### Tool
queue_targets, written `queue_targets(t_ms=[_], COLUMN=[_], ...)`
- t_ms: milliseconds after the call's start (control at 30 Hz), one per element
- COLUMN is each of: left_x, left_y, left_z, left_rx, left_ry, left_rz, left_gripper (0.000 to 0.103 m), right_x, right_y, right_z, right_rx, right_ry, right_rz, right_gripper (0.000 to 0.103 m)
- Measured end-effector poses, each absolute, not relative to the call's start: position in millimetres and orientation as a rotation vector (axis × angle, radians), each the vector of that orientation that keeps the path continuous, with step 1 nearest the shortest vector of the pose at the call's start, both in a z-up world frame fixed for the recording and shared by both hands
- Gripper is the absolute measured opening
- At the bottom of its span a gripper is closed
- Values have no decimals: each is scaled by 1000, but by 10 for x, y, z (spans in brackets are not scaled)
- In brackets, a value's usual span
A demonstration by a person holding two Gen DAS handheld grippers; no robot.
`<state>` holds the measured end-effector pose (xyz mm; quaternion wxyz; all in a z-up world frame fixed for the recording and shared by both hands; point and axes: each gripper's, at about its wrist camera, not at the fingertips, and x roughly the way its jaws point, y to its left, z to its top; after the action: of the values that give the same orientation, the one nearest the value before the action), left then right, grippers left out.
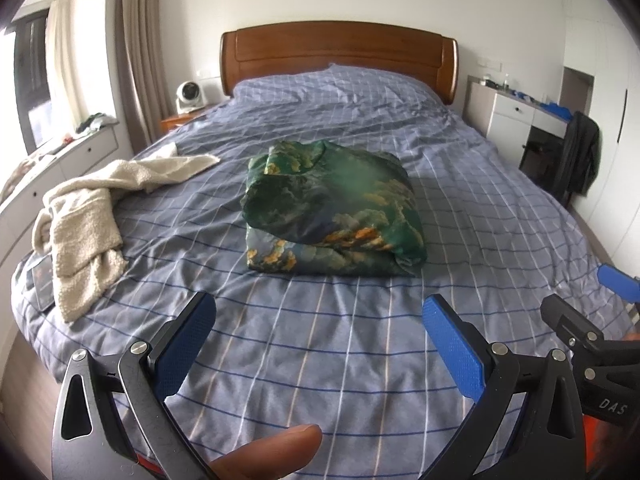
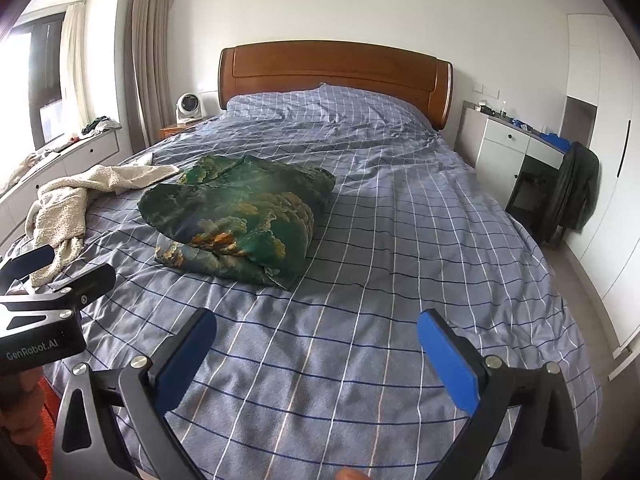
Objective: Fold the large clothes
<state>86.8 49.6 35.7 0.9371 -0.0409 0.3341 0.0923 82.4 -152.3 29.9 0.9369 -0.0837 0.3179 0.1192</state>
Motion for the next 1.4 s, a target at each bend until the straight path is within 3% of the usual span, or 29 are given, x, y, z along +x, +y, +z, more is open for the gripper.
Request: queue_targets(t_ms=[1400], left_x=[845], left_y=[551], left_z=[461], left_rx=[-85], left_ry=[691], left_rz=[271], left_gripper=[102], right_x=[766], right_y=[-1372], right_z=[452], right_rx=[-158], right_ry=[653], right_rz=[250], right_gripper=[102])
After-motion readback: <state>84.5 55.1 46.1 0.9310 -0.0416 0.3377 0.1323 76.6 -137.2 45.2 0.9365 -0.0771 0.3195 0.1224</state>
